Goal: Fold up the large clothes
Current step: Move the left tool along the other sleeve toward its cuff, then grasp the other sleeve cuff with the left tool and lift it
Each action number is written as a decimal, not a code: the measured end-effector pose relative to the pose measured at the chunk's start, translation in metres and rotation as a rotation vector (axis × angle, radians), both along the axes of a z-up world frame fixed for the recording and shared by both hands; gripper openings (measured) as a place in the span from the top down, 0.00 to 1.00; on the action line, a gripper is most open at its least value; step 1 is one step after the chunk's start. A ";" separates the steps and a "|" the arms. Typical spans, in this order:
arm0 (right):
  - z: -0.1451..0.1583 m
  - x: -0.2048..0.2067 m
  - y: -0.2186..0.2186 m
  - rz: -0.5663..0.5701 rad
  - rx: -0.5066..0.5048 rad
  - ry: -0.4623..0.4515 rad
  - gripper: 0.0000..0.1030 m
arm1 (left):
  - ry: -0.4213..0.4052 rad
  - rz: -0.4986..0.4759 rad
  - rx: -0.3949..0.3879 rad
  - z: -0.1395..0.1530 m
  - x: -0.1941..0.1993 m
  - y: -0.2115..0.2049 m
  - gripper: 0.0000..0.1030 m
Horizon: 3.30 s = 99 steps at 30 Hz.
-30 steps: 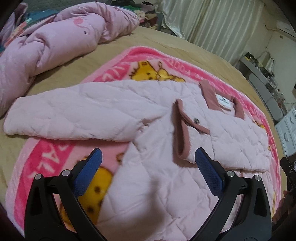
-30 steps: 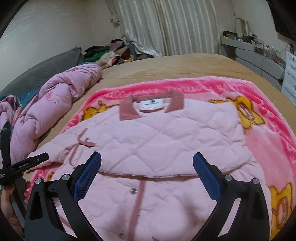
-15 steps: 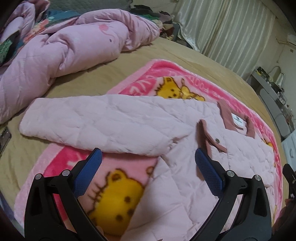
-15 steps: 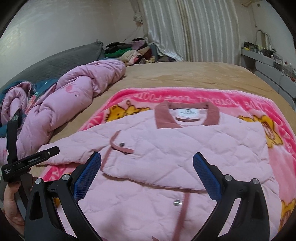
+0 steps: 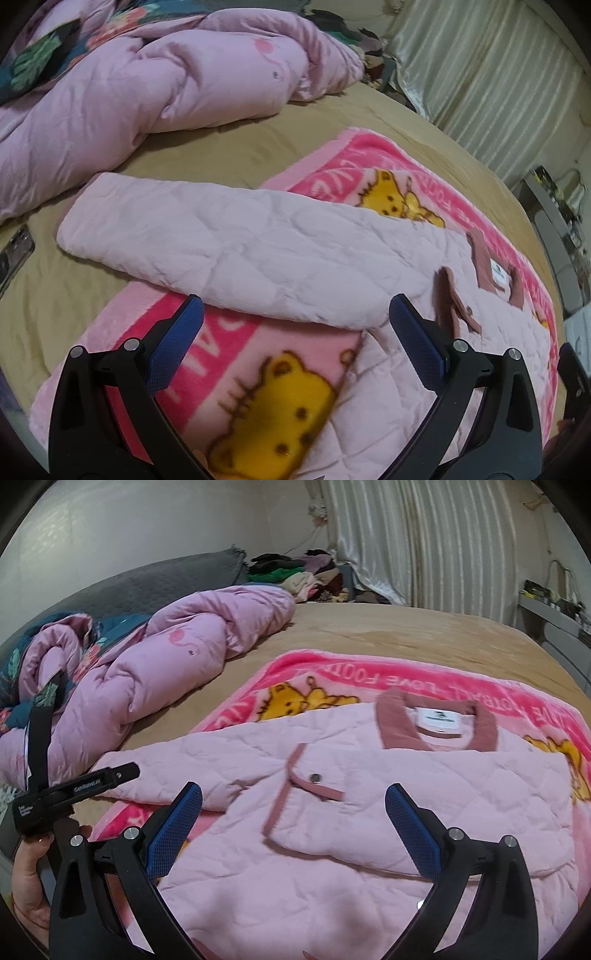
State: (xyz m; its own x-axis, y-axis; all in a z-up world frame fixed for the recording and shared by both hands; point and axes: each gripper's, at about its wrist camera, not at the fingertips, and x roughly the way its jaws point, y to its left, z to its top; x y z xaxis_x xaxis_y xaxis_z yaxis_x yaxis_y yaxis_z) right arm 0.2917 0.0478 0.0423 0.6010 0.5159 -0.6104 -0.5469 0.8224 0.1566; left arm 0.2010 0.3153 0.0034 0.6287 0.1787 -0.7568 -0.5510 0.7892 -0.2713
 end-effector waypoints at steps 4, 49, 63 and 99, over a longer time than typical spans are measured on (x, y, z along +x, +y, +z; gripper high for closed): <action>-0.005 -0.001 0.022 0.035 -0.005 0.011 0.04 | 0.001 0.042 -0.026 -0.004 -0.005 0.018 0.09; -0.047 0.010 0.041 0.047 -0.030 0.132 0.04 | -0.214 0.492 -0.447 -0.116 -0.059 0.182 0.48; -0.044 0.005 -0.023 -0.053 0.046 0.153 0.04 | -0.400 0.312 -0.213 -0.001 -0.052 0.127 0.89; -0.054 0.009 -0.209 -0.388 0.154 0.174 0.04 | -0.538 -0.502 0.229 0.100 0.008 -0.160 0.90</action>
